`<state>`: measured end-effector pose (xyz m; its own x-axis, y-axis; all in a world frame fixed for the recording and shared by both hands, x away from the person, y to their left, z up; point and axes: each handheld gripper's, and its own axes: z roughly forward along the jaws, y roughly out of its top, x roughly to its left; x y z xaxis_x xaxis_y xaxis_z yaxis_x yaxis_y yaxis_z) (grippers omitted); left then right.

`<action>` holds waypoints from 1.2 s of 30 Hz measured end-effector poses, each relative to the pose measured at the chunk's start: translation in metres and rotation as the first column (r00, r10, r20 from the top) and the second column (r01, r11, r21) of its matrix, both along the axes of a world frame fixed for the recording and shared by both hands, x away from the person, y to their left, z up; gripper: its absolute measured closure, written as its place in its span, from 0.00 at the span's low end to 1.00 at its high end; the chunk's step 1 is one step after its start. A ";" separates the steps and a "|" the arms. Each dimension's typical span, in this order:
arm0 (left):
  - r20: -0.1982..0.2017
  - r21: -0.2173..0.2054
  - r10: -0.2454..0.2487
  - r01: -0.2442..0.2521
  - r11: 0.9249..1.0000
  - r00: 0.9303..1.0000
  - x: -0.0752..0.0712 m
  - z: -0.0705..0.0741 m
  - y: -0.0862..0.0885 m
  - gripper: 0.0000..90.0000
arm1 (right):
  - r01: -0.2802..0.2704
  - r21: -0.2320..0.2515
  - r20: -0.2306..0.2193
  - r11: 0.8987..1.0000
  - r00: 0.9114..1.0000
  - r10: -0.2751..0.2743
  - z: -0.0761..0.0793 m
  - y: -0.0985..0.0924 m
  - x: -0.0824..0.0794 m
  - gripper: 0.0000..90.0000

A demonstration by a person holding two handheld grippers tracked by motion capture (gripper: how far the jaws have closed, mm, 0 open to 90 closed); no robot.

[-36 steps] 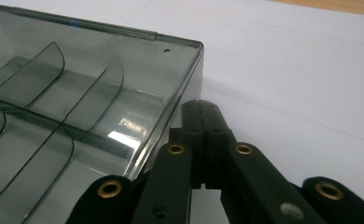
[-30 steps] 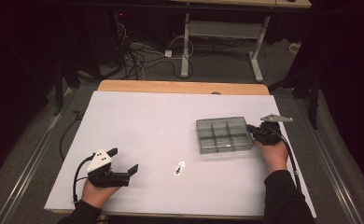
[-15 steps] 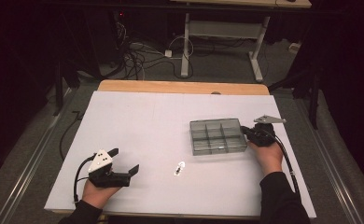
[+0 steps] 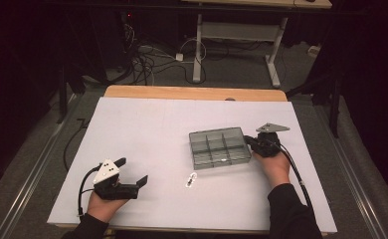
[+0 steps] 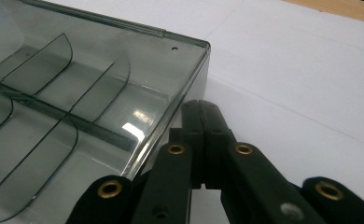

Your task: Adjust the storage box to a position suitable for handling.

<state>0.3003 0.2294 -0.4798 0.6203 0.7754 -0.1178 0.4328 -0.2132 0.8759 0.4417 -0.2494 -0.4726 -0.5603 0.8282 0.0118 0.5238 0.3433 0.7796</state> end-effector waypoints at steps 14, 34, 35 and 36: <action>0.001 -0.001 -0.004 0.004 1.000 1.000 0.000 0.000 -0.001 0.00 | -0.043 0.001 -0.004 0.999 0.999 0.043 0.000 0.018 -0.020 1.00; 0.007 0.010 -0.003 0.003 1.000 1.000 0.001 0.001 -0.002 0.00 | -0.092 -0.020 0.005 0.996 0.996 0.092 0.000 0.043 -0.068 1.00; 0.007 0.010 -0.003 0.003 1.000 1.000 0.001 0.001 -0.002 0.00 | -0.094 -0.025 0.007 0.995 0.996 0.094 0.000 0.044 -0.070 1.00; 0.007 0.012 -0.004 0.004 1.000 1.000 0.001 0.001 -0.002 0.00 | -0.095 -0.026 0.007 0.995 0.995 0.096 0.000 0.045 -0.072 1.00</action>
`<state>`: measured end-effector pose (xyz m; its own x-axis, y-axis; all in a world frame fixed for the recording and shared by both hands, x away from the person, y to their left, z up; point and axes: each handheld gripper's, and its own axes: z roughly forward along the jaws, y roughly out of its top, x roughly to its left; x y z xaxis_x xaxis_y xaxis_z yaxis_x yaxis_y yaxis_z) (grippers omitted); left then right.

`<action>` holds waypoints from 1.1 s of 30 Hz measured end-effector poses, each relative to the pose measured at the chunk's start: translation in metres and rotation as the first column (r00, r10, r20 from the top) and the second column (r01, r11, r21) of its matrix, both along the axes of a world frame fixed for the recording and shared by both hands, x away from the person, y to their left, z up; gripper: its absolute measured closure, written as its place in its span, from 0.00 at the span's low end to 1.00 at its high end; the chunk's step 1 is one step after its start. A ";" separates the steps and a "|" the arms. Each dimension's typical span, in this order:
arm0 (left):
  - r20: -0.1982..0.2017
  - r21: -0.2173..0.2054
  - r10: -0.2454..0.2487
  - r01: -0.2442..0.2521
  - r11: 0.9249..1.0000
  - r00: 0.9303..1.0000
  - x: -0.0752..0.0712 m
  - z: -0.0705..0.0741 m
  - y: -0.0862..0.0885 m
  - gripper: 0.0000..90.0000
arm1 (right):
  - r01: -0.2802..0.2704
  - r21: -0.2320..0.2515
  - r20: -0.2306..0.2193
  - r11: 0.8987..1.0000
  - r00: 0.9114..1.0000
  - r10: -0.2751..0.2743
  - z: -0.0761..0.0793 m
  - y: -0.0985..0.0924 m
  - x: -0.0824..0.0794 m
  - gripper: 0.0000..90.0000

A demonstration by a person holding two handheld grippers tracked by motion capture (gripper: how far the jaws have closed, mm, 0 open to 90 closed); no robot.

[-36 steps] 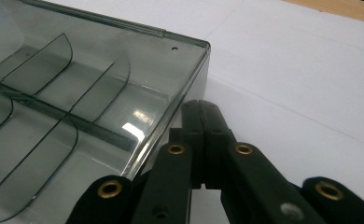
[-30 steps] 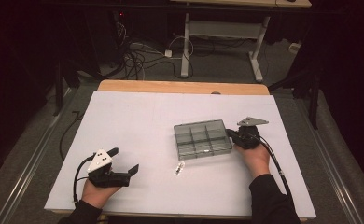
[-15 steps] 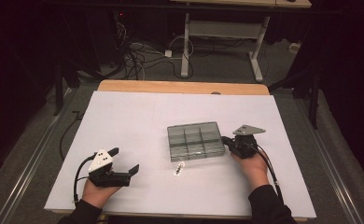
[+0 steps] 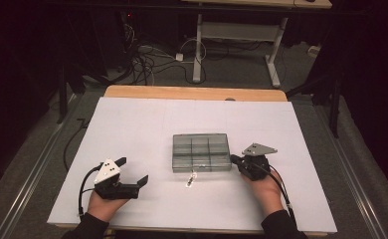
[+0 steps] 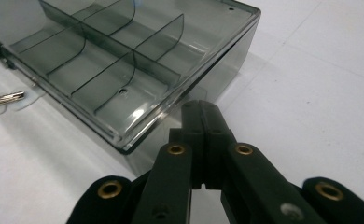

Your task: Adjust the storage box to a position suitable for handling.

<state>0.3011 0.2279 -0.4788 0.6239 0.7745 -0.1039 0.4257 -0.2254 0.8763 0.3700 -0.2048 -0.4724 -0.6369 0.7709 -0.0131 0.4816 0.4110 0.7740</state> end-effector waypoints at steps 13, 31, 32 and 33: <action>0.001 -0.003 0.000 0.000 1.000 1.000 0.000 0.000 0.000 0.00 | -0.031 -0.009 0.017 0.999 0.999 0.032 0.001 0.007 -0.016 1.00; 0.001 -0.002 0.000 0.000 1.000 1.000 0.000 0.001 0.001 0.00 | -0.002 0.012 0.026 1.000 1.000 0.002 0.000 0.015 -0.001 1.00; 0.001 -0.003 0.000 0.000 1.000 1.000 0.000 0.001 0.001 0.00 | -0.002 0.002 0.026 1.000 1.000 0.002 0.000 0.016 0.001 1.00; 0.001 -0.004 0.000 0.000 1.000 1.000 0.000 0.001 0.001 0.00 | 0.000 -0.004 0.021 1.000 1.000 0.000 -0.001 0.016 0.003 1.00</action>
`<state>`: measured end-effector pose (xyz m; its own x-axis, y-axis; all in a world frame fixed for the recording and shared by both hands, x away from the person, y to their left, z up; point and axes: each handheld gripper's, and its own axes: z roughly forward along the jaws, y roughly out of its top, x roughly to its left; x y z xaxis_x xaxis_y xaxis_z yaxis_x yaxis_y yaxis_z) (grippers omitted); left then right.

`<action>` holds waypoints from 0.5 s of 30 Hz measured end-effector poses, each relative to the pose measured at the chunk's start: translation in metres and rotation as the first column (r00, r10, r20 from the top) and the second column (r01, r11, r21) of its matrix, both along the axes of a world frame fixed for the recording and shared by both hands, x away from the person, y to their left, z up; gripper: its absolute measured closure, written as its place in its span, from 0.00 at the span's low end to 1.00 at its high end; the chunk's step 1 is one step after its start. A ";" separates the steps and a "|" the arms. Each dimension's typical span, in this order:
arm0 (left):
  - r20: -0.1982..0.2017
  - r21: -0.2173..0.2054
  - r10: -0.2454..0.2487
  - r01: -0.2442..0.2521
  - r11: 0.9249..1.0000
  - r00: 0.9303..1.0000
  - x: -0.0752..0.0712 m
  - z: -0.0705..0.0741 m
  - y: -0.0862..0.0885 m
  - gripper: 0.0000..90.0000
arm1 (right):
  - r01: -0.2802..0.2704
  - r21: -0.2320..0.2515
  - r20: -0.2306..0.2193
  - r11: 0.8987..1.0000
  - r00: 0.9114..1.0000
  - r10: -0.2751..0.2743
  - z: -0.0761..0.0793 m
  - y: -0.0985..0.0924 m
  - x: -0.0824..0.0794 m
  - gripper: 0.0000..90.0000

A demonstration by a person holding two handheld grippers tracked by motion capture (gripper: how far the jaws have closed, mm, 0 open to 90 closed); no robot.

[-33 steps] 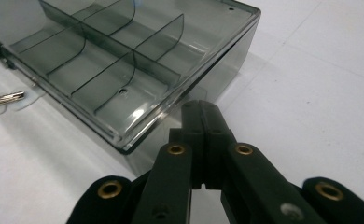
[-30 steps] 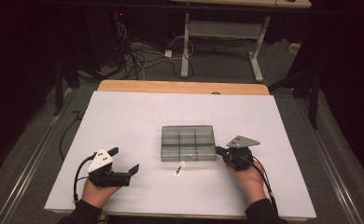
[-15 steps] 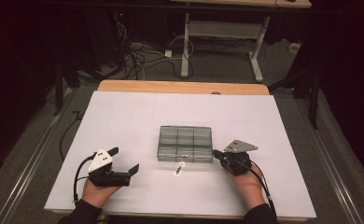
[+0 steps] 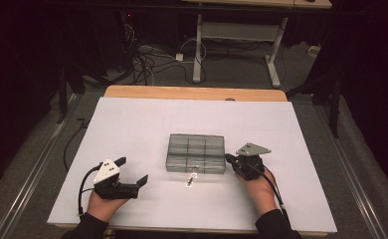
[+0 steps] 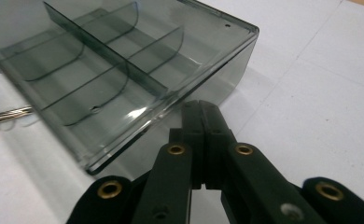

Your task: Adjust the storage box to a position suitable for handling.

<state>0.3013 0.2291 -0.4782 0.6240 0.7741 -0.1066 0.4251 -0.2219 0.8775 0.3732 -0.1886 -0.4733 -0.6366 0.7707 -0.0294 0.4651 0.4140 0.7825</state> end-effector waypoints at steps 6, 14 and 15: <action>-0.003 -0.005 0.002 -0.002 1.000 1.000 0.000 0.000 0.001 0.00 | 0.005 -0.006 0.001 1.000 1.000 -0.005 0.001 0.000 0.003 1.00; -0.005 -0.006 -0.001 0.001 1.000 1.000 0.000 0.000 0.001 0.00 | 0.037 0.025 0.023 0.999 0.999 -0.037 0.007 -0.012 -0.013 1.00; -0.006 -0.007 -0.001 0.001 1.000 1.000 0.000 0.000 0.001 0.00 | 0.041 0.025 0.032 0.999 0.999 -0.042 0.008 -0.015 -0.017 1.00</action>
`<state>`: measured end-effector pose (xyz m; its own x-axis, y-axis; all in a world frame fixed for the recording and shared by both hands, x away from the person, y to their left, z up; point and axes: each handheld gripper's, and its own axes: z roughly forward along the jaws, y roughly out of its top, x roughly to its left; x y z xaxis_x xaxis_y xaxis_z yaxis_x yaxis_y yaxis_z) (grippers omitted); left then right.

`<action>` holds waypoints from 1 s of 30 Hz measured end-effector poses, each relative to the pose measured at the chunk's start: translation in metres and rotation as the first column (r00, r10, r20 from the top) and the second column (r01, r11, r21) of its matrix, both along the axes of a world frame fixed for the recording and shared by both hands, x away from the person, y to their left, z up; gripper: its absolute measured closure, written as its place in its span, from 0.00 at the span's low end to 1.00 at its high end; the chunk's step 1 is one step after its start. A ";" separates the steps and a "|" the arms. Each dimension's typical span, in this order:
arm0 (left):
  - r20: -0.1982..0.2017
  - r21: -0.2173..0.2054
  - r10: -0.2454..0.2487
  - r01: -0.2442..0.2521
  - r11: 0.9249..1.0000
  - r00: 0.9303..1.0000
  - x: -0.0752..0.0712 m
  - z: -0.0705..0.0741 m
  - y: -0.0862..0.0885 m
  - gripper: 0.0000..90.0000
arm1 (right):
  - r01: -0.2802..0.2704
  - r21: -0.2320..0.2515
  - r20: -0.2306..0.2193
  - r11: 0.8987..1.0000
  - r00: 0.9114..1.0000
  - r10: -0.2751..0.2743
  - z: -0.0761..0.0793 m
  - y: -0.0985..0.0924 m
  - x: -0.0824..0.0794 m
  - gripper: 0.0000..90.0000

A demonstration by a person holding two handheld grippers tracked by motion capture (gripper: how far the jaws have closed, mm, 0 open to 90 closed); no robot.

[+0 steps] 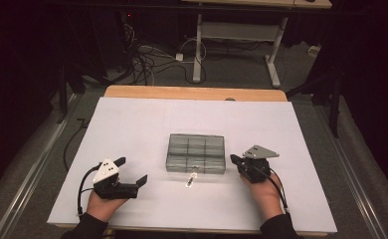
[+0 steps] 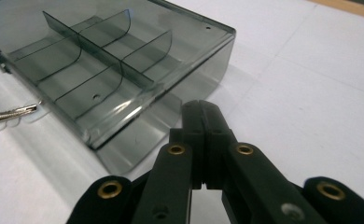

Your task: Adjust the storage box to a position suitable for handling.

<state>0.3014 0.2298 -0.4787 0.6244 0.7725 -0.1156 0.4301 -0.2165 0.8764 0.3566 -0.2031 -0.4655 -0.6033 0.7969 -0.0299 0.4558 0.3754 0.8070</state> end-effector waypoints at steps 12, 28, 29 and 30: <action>-0.007 0.005 -0.010 0.010 1.000 1.000 0.000 -0.002 -0.005 0.00 | -0.027 0.068 0.021 0.997 0.999 0.026 -0.003 -0.009 -0.038 1.00; -0.005 0.004 -0.014 0.014 1.000 1.000 0.001 -0.002 -0.005 0.00 | -0.195 0.075 0.006 0.978 0.981 0.195 -0.008 0.046 -0.058 1.00; -0.005 0.004 -0.013 0.013 1.000 1.000 0.001 -0.002 -0.005 0.00 | -0.208 0.071 0.004 0.976 0.978 0.208 -0.009 0.052 -0.059 1.00; -0.005 0.003 -0.013 0.013 1.000 1.000 0.001 -0.002 -0.005 0.00 | -0.221 0.067 0.002 0.973 0.975 0.222 -0.009 0.058 -0.059 1.00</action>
